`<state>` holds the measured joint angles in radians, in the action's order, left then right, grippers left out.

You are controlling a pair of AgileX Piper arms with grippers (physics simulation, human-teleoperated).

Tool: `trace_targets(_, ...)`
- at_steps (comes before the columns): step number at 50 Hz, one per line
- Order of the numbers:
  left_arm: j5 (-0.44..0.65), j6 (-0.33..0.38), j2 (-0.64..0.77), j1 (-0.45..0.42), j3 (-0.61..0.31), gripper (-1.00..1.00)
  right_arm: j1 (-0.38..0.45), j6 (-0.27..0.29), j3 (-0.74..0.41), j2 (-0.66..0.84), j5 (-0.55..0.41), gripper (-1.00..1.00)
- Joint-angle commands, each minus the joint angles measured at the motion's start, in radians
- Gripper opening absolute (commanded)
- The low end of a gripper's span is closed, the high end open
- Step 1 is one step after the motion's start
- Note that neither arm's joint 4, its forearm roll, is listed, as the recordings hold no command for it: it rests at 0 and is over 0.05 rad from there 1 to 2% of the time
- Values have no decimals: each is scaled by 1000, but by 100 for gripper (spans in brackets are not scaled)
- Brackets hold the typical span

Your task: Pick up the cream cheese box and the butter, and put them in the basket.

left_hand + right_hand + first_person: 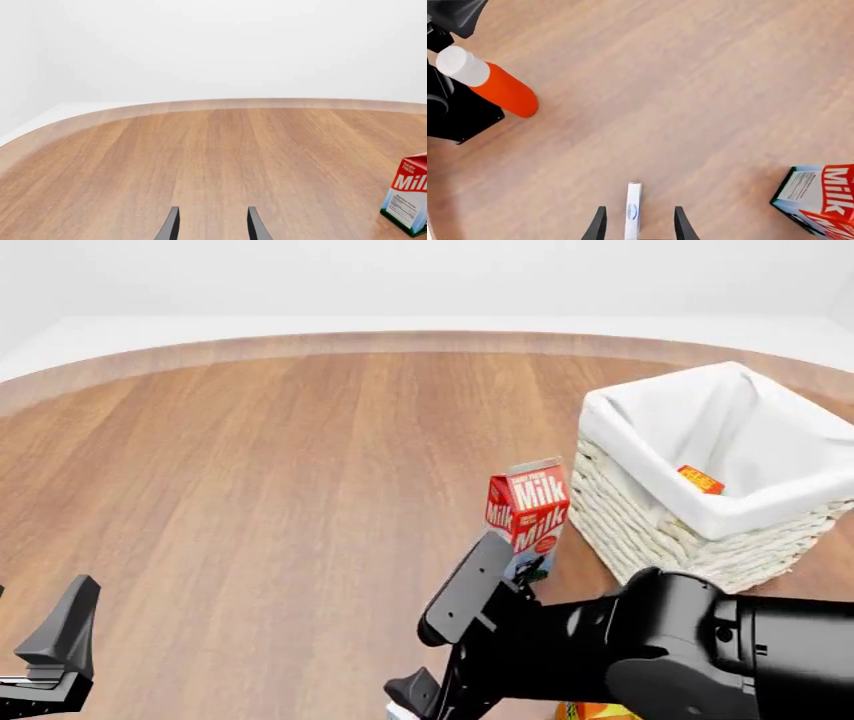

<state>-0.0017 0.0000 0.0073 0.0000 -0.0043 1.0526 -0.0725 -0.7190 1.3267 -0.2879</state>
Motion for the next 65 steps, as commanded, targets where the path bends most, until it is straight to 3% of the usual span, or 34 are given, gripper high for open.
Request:
trace_targets(1,0,0,0,0,0,100,-6,30,-4,25,-15,100)
trace_targets(11,0,0,0,0,0,100,-28,78,0,44,-39,100)
trace_targets(25,0,0,0,0,0,100,-24,99,-18,80,-40,100)
trace_targets(65,0,0,0,0,0,100,14,41,-30,177,8,100)
